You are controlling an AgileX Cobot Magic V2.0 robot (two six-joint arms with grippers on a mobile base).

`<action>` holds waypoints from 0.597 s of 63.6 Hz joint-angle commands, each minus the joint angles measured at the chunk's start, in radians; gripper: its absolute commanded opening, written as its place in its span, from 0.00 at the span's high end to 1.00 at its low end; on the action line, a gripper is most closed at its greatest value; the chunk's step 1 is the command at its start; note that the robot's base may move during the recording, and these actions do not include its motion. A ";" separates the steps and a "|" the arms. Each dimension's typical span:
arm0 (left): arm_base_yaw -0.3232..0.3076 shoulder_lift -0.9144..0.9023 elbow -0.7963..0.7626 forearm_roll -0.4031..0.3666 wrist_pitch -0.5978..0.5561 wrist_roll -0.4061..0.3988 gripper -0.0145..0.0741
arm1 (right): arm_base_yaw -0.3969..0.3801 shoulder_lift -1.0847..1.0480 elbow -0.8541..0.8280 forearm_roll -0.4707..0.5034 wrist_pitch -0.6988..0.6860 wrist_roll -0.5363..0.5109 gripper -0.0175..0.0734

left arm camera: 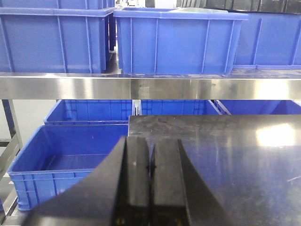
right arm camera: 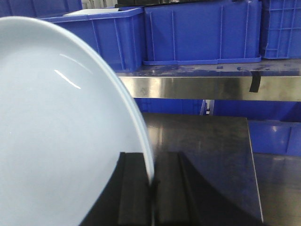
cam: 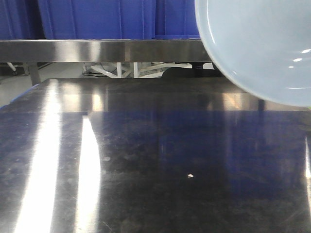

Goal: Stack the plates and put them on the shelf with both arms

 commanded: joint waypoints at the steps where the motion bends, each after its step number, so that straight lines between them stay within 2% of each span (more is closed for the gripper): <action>1: 0.002 0.006 -0.030 -0.006 -0.081 -0.004 0.75 | -0.007 -0.001 -0.031 -0.005 -0.104 -0.007 0.75; 38: 0.002 0.006 -0.030 -0.006 -0.081 -0.004 0.75 | -0.007 -0.001 -0.031 -0.005 -0.104 -0.007 0.75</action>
